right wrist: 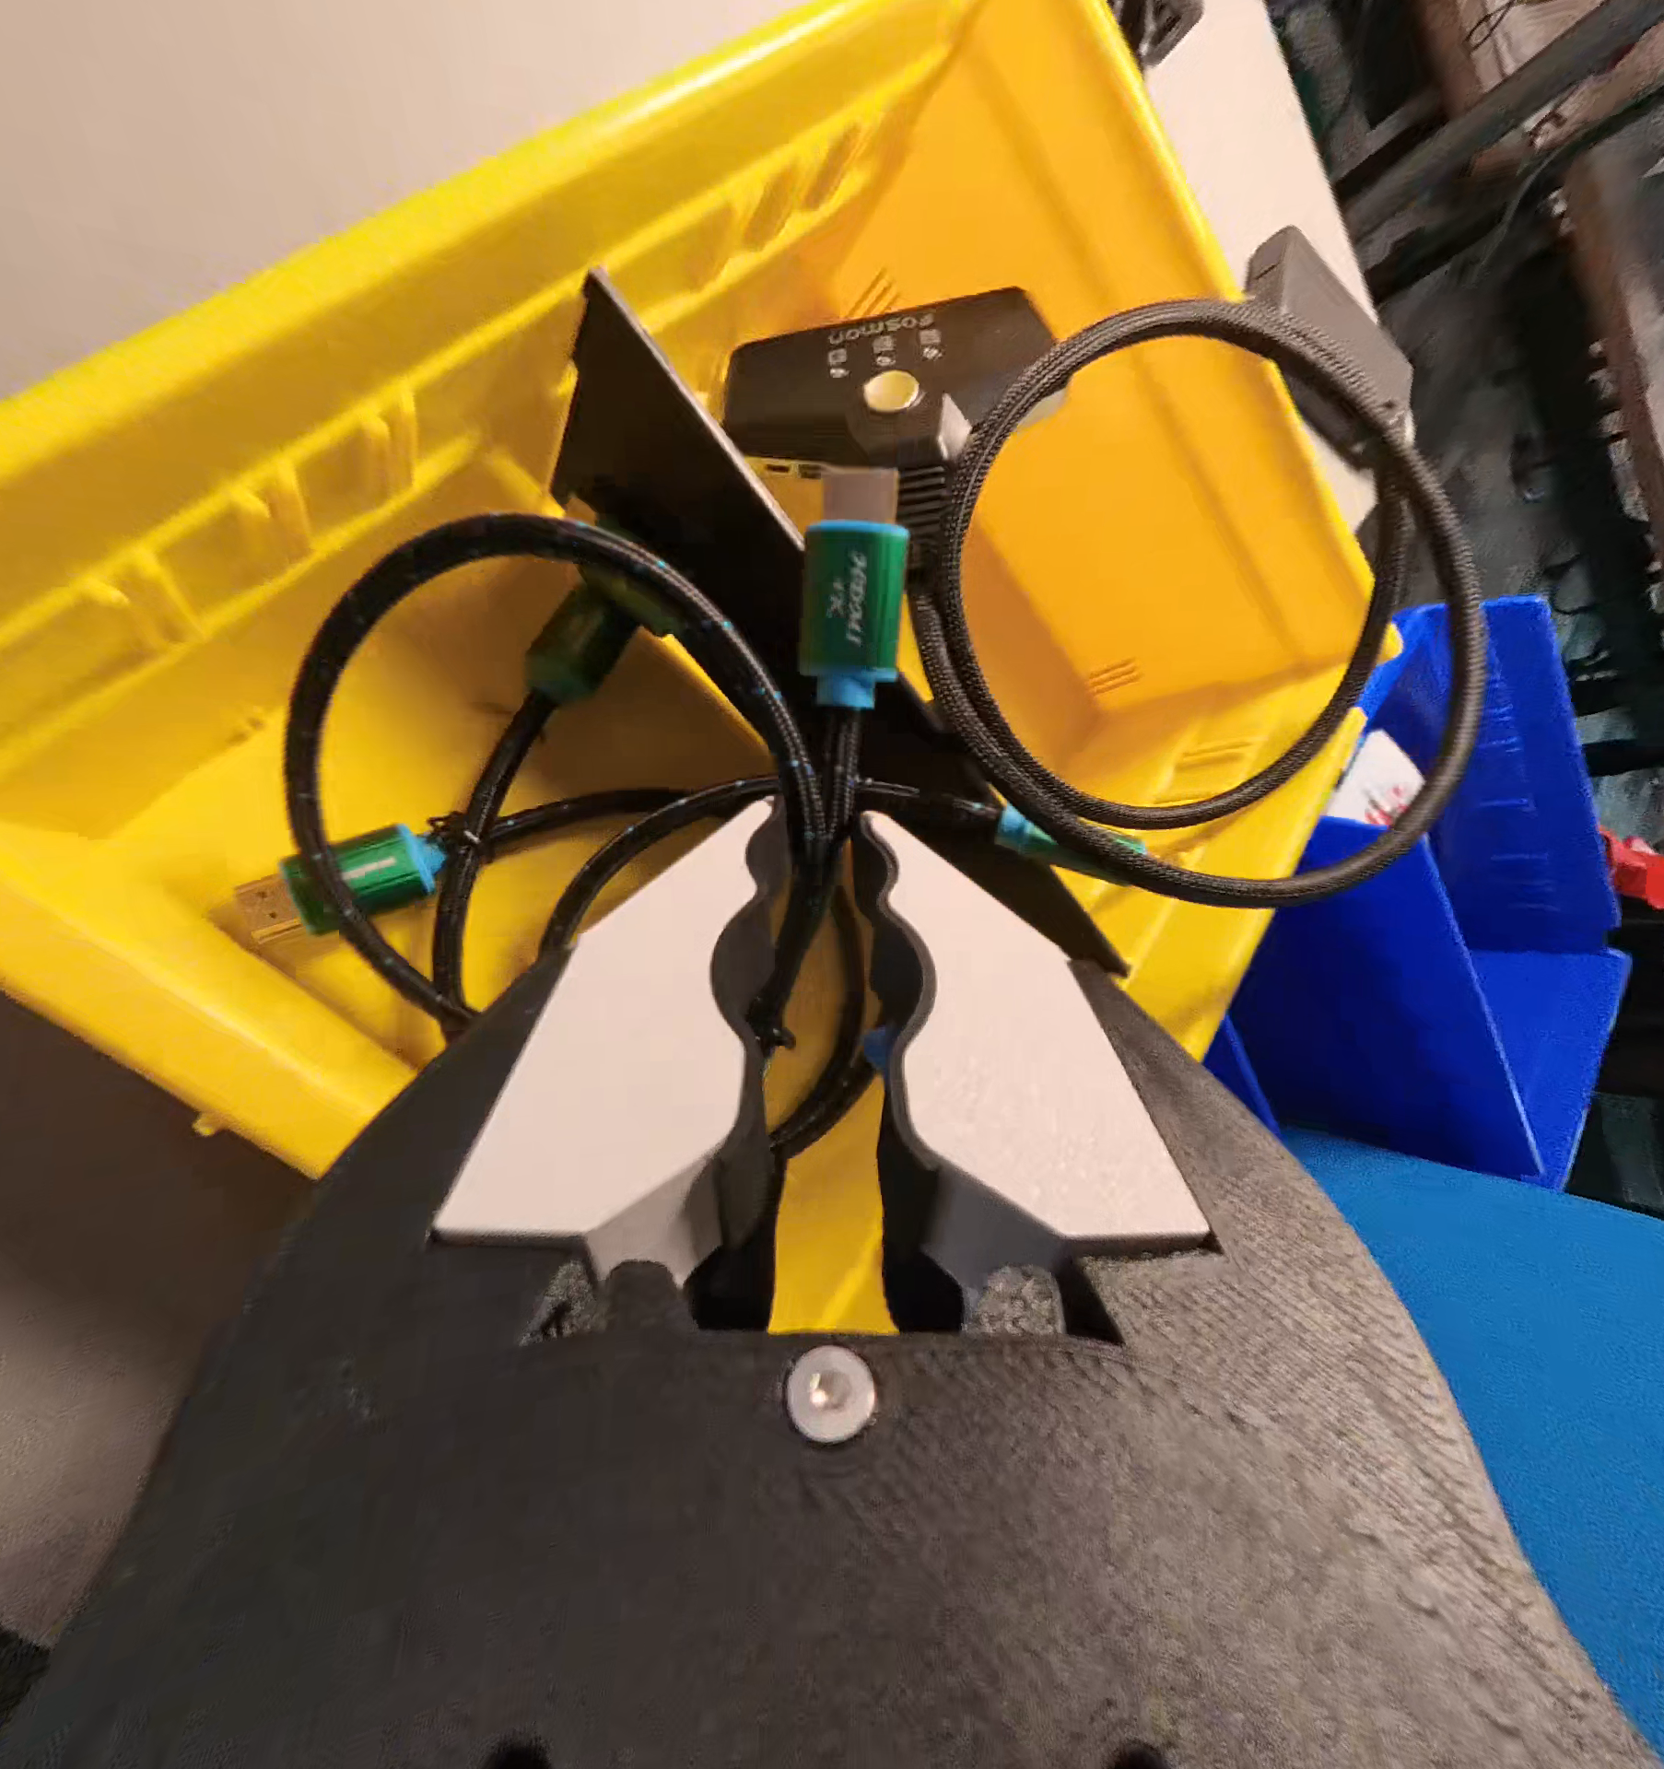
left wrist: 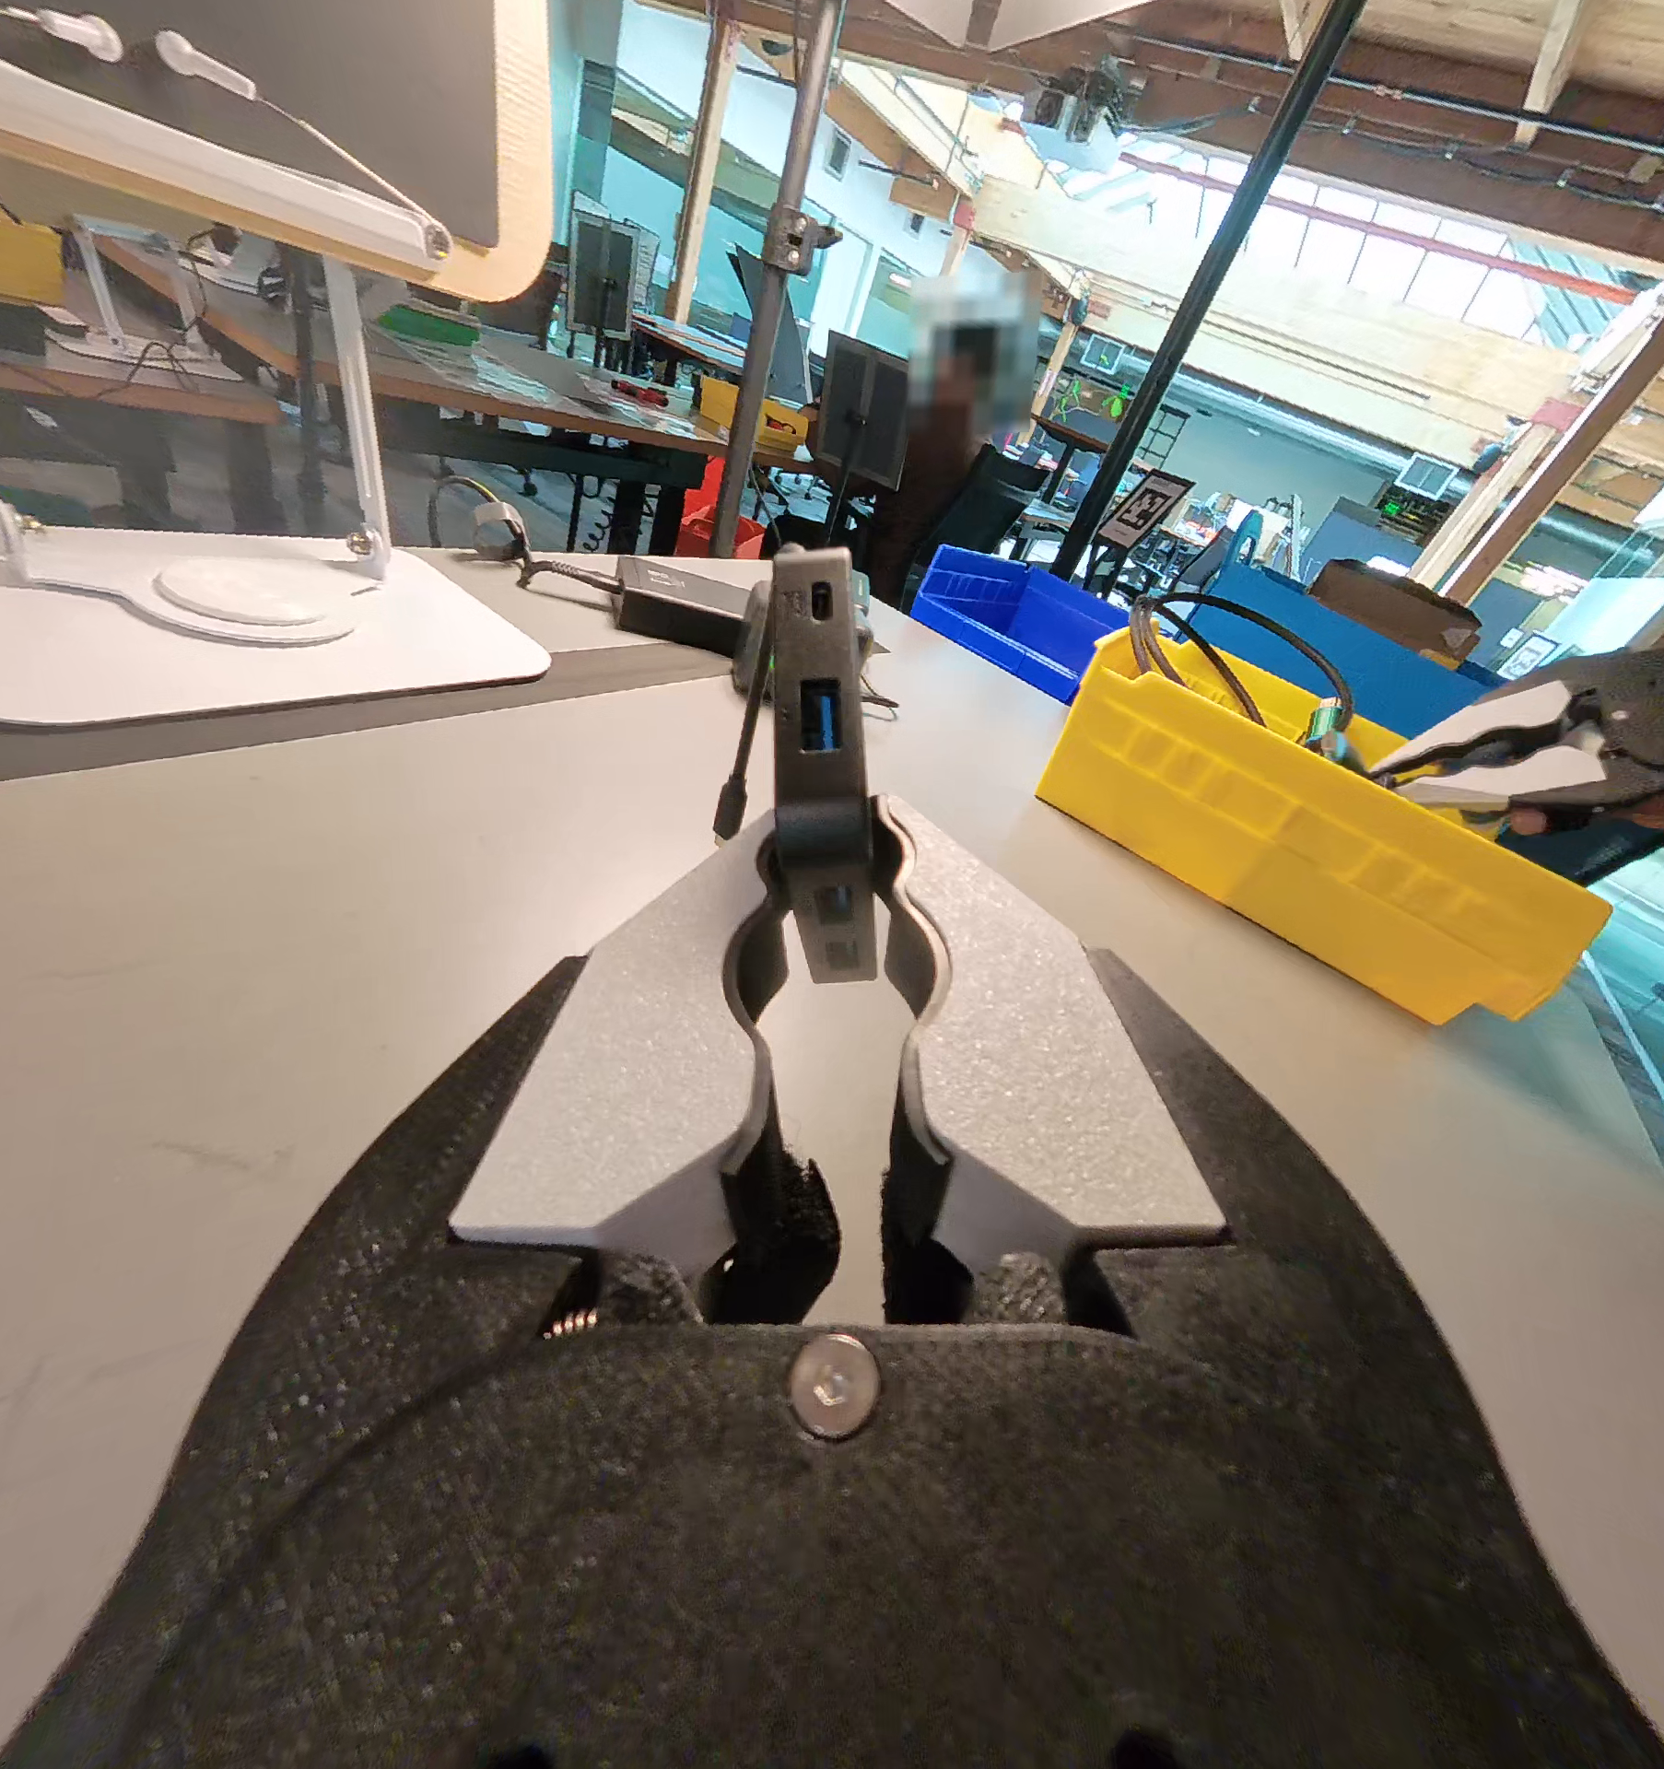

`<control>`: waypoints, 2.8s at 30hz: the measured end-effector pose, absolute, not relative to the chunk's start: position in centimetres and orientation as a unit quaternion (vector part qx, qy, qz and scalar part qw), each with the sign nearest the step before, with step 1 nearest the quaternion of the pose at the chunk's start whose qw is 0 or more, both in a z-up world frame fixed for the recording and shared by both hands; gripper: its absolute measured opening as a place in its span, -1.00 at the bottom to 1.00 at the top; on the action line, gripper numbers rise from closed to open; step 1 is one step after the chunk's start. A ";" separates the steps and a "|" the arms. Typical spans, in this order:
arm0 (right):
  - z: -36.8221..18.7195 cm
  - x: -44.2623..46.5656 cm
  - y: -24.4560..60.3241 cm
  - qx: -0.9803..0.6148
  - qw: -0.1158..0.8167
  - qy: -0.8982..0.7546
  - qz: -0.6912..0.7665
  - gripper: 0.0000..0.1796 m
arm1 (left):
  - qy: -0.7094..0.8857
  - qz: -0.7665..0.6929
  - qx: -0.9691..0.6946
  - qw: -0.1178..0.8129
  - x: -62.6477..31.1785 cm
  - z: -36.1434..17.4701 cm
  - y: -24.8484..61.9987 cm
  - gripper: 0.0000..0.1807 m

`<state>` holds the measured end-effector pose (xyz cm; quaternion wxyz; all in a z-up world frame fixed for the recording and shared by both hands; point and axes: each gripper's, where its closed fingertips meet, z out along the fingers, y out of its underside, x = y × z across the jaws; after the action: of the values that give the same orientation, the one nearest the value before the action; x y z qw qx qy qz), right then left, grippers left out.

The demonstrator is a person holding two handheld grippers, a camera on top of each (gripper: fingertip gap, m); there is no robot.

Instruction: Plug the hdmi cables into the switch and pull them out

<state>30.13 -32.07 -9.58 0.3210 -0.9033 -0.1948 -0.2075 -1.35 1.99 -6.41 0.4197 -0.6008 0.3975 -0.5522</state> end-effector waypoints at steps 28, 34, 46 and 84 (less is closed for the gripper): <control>-4.9 2.3 -11.3 -0.685 0.457 -0.512 -0.243 -0.46 | 0.597 -0.665 -0.419 0.162 -1.4 -6.1 -13.1 -0.85; -5.2 1.8 -11.0 -0.680 0.449 -0.528 -0.239 -0.95 | 0.587 -0.675 -0.423 0.148 -1.5 -5.8 -13.0 -0.84; 5.3 15.6 -15.3 -0.704 0.518 -0.369 -0.316 -0.96 | 0.460 -0.719 -0.463 0.237 -1.2 -2.8 -7.2 -0.95; 1.9 32.9 -20.2 -0.751 0.310 -0.389 -0.434 -0.96 | 0.493 -0.683 -0.484 0.237 0.1 -5.4 -8.3 -0.98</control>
<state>32.89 -20.20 1.93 0.3102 -0.7508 -0.3894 -0.4341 0.05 -8.34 -5.39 0.2372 -0.4835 0.4933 -0.6831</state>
